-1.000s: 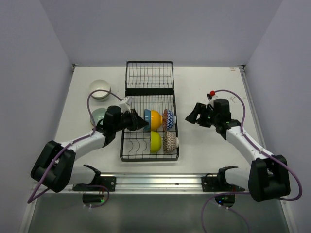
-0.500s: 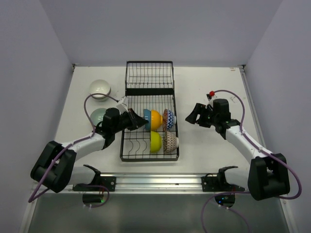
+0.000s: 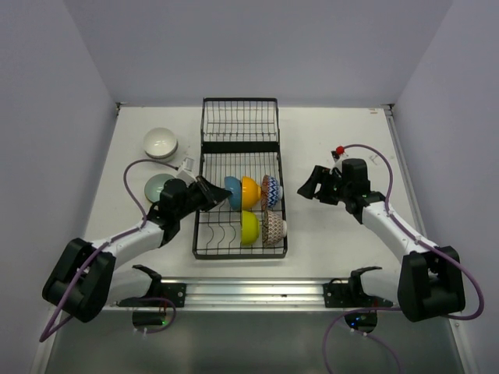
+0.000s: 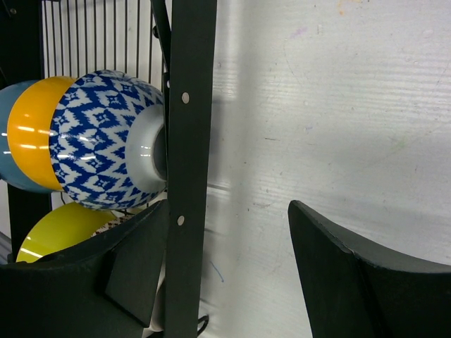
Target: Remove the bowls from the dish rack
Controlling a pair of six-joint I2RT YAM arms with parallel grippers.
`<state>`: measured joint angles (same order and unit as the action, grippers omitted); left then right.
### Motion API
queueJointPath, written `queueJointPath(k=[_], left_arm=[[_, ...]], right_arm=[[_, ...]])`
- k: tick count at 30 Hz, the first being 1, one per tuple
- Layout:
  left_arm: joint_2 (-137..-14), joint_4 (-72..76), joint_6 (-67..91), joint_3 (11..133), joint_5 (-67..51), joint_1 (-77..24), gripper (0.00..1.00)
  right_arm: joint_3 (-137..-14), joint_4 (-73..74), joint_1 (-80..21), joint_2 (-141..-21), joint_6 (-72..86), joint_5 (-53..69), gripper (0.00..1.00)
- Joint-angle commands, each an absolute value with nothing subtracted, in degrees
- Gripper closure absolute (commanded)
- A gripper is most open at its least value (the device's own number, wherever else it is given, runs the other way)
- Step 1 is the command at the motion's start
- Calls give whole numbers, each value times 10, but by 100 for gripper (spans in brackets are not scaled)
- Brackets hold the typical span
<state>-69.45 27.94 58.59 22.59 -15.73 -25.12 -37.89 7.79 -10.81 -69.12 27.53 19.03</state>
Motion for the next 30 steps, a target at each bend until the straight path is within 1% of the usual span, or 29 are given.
queueJointPath(k=[1, 6, 17, 20, 25, 30], left_arm=[[-672, 278, 618, 218, -127, -250, 100], [-667, 279, 641, 218, -112, -250, 100], [-697, 347, 717, 204, -111, -249, 100], [-689, 364, 740, 199, -102, -249, 100], [-685, 324, 720, 228, -84, -250, 100], [-674, 301, 726, 229, -61, -249, 100]], right_arm=[[-384, 63, -106, -693, 266, 191, 28], [-383, 62, -105, -693, 266, 192, 28], [-382, 61, -106, -691, 267, 192, 28], [-382, 62, -106, -691, 267, 192, 28], [-381, 60, -107, -691, 266, 191, 28], [-381, 61, -106, -691, 266, 191, 28]])
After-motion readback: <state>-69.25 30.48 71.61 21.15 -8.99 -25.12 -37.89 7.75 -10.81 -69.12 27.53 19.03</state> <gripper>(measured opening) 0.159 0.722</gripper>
